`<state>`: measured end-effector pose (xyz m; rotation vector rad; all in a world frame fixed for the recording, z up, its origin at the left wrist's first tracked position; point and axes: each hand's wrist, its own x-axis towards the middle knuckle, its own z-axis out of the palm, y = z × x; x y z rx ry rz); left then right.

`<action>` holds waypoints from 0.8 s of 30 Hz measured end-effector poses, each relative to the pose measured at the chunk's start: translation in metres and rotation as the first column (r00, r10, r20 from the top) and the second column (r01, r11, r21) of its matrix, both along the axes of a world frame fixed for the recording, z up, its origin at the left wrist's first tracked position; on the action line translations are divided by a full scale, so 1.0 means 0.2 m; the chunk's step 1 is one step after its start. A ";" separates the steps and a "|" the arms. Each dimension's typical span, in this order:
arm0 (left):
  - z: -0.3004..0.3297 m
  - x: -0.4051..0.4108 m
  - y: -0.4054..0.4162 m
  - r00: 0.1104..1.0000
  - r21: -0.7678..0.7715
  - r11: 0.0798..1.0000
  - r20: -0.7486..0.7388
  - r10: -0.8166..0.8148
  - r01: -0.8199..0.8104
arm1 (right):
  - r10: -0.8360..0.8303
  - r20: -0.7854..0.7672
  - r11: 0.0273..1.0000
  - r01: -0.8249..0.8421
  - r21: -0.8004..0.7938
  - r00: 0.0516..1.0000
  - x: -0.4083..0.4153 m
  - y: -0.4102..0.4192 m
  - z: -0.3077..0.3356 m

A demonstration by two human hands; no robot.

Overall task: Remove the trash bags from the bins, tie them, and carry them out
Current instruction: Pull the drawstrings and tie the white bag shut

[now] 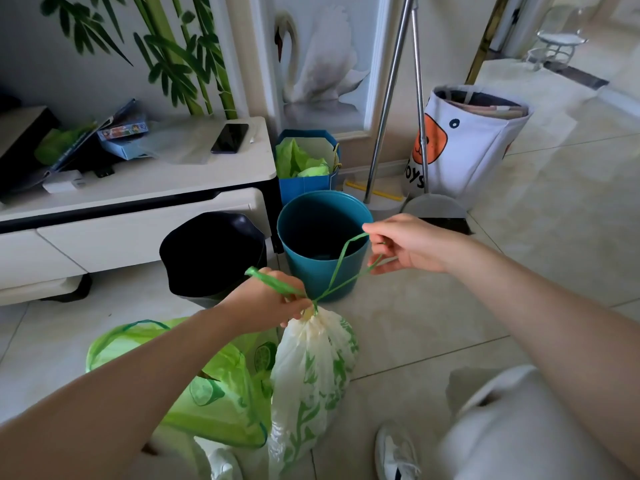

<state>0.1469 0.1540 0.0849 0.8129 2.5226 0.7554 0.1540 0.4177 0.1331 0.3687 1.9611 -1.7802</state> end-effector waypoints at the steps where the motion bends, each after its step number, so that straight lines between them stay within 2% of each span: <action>1: 0.02 0.01 0.00 0.998 0.031 0.999 0.049 0.041 -0.043 | -0.022 -0.011 1.000 0.023 0.020 1.000 -0.01 0.00 0.00; 3: 0.07 0.01 0.00 0.978 0.172 0.966 0.118 0.174 -0.193 | -0.076 -0.027 0.995 0.078 0.055 0.997 -0.02 0.02 -0.01; 6: 0.15 -0.05 -0.04 0.908 0.351 0.839 0.207 0.364 -0.416 | -0.154 -0.015 0.983 0.155 0.096 0.988 -0.03 0.05 -0.01; 8: 0.20 -0.10 -0.09 0.861 0.350 0.794 0.310 0.402 -0.497 | -0.172 0.016 0.979 0.169 0.112 0.985 -0.03 0.08 -0.02; 9: 0.22 -0.12 -0.13 0.856 0.283 0.827 0.344 0.386 -0.486 | -0.168 0.040 0.978 0.161 0.134 0.985 -0.02 0.09 -0.02; 11: 0.21 -0.14 -0.22 0.882 0.042 0.933 0.344 0.323 -0.358 | -0.160 0.085 0.970 0.140 0.201 0.984 -0.01 0.11 -0.04; 13: 0.18 -0.14 -0.28 0.916 -0.170 0.963 0.311 0.254 -0.209 | -0.166 0.113 0.954 0.131 0.271 0.980 0.00 0.12 -0.07; 17: 0.07 -0.16 -0.37 0.902 -0.360 0.928 0.362 0.235 -0.097 | -0.179 0.150 0.899 0.099 0.426 0.972 0.01 0.14 -0.11; 20: -0.02 -0.16 -0.43 0.945 -0.487 0.874 0.281 0.167 -0.010 | -0.105 0.157 0.795 -0.012 0.607 0.982 0.03 0.14 -0.14; 22: -0.08 -0.14 -0.45 0.965 -0.550 0.835 0.233 0.123 0.026 | -0.099 0.167 0.788 -0.025 0.615 0.981 0.04 0.14 -0.16; 24: -0.12 -0.13 -0.46 0.968 -0.551 0.834 0.222 0.116 0.027 | -0.127 0.171 0.794 -0.003 0.608 0.977 0.03 0.13 -0.17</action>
